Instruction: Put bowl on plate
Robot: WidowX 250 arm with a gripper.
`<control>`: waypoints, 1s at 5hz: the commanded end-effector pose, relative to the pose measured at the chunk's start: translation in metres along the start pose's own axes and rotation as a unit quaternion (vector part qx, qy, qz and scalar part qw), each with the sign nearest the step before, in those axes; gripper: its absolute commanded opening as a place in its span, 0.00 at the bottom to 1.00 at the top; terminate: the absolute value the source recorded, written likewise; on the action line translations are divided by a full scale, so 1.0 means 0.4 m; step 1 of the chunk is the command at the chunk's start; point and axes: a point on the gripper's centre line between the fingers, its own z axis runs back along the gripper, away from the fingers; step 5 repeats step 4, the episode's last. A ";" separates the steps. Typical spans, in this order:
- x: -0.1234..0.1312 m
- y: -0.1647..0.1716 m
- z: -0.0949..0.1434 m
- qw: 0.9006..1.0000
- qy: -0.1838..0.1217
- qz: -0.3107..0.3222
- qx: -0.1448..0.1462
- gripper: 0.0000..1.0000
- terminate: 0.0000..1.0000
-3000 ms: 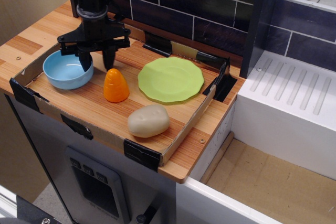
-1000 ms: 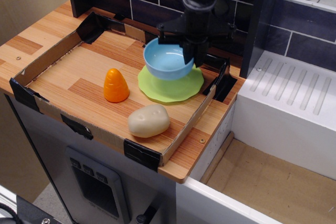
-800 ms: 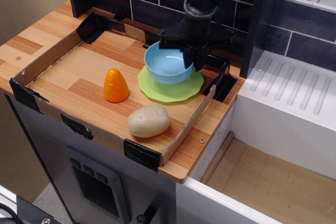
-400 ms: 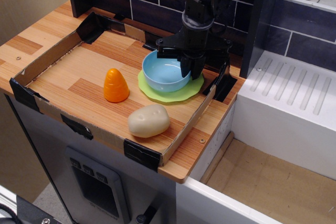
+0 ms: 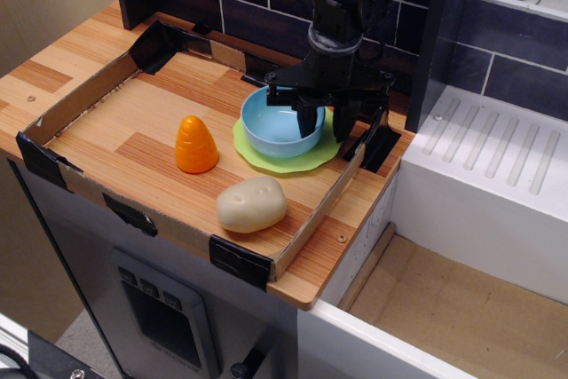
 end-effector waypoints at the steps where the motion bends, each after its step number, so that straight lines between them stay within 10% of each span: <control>1: 0.051 0.000 0.149 0.999 -0.035 0.002 -0.034 1.00 0.00; 3: 0.074 0.023 0.211 0.999 -0.036 -0.002 -0.037 1.00 0.00; 4: 0.074 0.023 0.211 0.999 -0.036 -0.002 -0.037 1.00 1.00; 5: 0.074 0.023 0.211 0.999 -0.036 -0.002 -0.037 1.00 1.00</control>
